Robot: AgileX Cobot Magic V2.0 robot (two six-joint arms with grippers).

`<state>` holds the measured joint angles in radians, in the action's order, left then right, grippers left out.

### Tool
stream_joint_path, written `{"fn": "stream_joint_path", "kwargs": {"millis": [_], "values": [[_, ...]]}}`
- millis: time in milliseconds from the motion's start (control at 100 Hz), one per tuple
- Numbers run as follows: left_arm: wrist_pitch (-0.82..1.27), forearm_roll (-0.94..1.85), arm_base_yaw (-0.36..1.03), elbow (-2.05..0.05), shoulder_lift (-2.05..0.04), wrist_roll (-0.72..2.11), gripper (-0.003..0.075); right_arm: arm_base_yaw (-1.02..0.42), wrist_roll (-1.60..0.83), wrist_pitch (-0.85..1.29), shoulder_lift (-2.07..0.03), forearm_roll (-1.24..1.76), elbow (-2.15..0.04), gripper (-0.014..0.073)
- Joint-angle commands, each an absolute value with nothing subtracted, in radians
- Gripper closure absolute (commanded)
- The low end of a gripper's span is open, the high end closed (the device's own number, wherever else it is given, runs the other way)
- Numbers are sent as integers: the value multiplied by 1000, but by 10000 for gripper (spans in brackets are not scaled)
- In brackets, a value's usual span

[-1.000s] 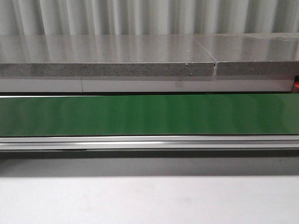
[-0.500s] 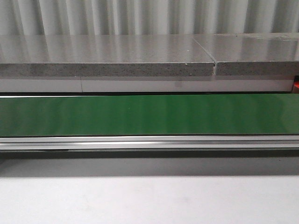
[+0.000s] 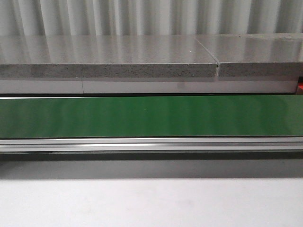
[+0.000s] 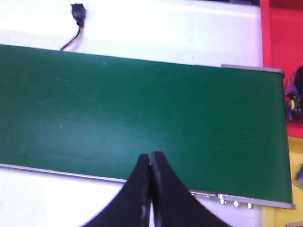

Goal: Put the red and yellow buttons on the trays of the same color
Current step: 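Move the right gripper back above the belt end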

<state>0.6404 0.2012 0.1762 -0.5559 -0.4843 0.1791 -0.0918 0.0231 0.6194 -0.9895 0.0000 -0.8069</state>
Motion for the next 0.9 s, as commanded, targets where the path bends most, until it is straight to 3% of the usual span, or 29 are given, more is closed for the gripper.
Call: {"fn": "stream_joint_path", "kwargs": {"millis": [0,620,890], "values": [[578,221,186,-583,-489,180,741,-113,0,535,-928,-16,-814,665],[573,233,186,-583,-489,180,741,-132,0,480,-477,-13,-516,665],[566,233,186,-583,-492,180,741,-132,0,501,-401,0,-495,665]]}}
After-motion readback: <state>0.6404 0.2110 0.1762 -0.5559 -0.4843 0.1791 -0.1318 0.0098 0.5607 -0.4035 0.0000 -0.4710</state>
